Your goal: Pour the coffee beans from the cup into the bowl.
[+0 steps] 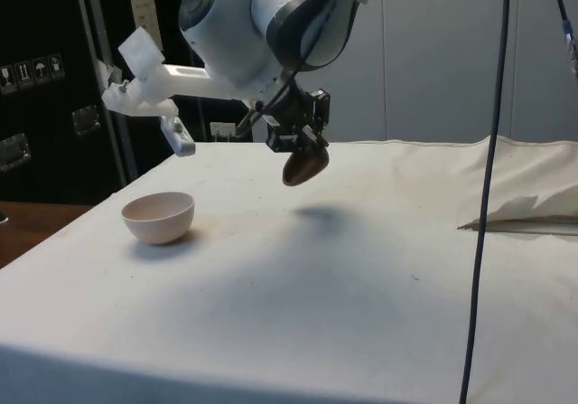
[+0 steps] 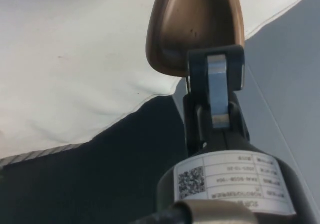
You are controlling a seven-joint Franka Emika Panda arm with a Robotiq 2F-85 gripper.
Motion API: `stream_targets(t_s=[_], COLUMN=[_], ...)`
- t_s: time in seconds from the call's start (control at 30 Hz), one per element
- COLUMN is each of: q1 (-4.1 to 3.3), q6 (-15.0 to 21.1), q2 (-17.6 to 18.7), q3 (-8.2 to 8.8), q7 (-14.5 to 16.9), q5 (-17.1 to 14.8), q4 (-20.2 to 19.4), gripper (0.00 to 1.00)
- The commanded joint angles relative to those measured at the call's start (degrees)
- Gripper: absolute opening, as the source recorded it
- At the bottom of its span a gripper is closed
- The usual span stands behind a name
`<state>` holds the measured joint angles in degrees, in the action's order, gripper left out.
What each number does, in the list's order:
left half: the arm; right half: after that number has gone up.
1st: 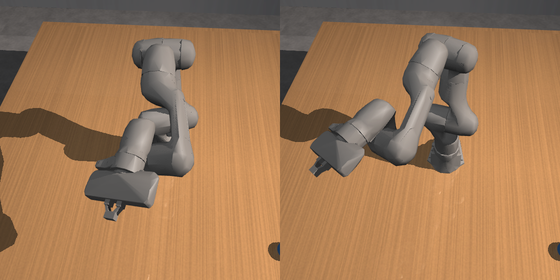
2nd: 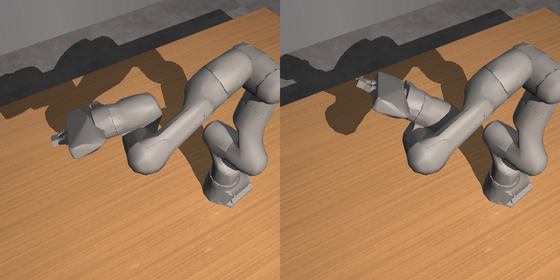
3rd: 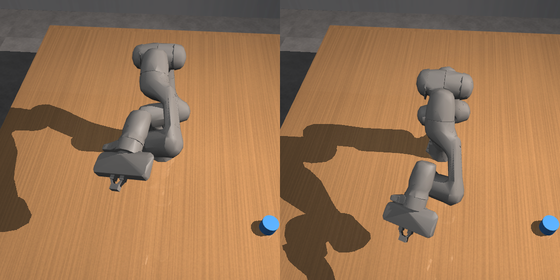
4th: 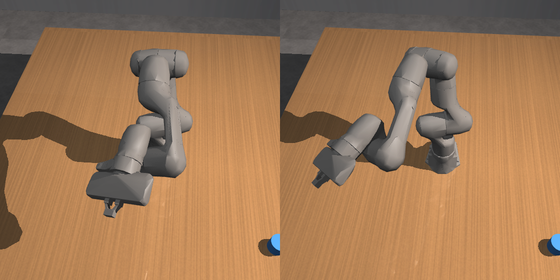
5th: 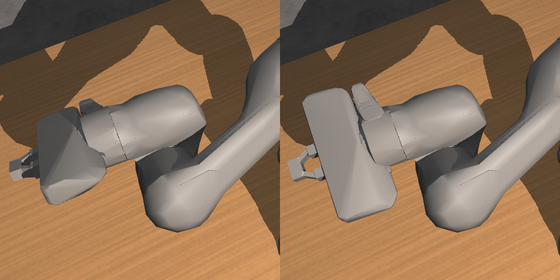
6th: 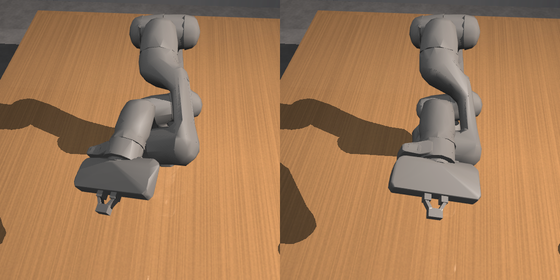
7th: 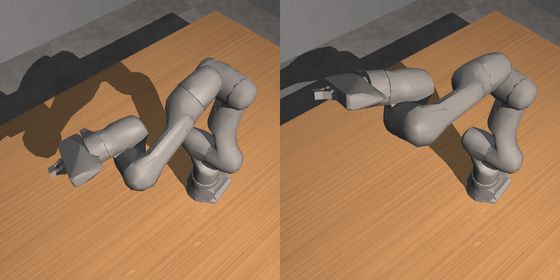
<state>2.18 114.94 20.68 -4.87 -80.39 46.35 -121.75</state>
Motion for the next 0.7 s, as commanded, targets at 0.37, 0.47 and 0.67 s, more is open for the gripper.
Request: stream_targets(t_s=[0.37, 0.47, 0.67], q1=[0.57, 0.06, 0.74], q6=[3.84, 3.55, 6.59], q2=[0.57, 0.69, 0.80], q3=[0.52, 1.03, 1.55], q7=[0.63, 0.00, 1.66], q5=[-4.41, -4.41, -6.82], q4=[-0.29, -0.17, -0.63], gripper=[0.00, 0.00, 0.00])
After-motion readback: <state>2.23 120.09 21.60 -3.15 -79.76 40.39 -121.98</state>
